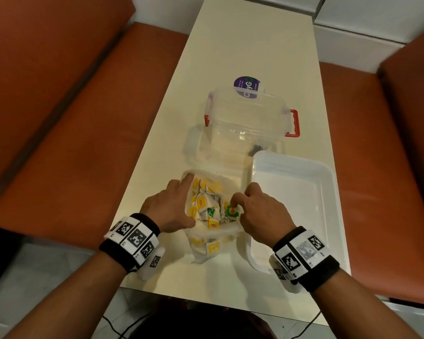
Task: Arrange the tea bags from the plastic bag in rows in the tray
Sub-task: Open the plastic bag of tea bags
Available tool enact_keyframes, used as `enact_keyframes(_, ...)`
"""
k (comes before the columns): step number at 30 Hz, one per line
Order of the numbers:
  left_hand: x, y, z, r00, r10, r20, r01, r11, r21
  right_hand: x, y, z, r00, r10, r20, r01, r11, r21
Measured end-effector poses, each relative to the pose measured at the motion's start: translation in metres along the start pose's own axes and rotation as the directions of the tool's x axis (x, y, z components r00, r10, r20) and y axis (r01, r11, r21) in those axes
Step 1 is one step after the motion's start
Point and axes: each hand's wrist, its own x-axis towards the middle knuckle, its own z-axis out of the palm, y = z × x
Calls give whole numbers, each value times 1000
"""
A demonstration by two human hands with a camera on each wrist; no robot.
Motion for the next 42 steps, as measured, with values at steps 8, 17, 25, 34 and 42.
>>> enact_keyframes(8, -6, -1, 2, 999, -10, 35, 9, 999, 36, 4, -5, 6, 995, 3, 104, 5, 997, -76)
enact_keyframes(17, -7, -10, -5, 1000, -4, 28, 3, 999, 35, 6, -8, 5, 994, 15, 105, -1, 991, -132)
enact_keyframes(25, -16, -4, 4, 990, 67, -120, -43, 980, 194, 6, -6, 8, 995, -3, 104, 17, 990, -138)
enact_keyframes(34, -17, -5, -1, 999, 12, -47, 0, 972, 237, 7, -7, 8, 996, -10, 91, 23, 990, -141)
enact_keyframes(42, -26, 25, -11, 910, 212, -357, -256, 964, -79, 10, -4, 9, 996, -33, 86, 41, 995, -90)
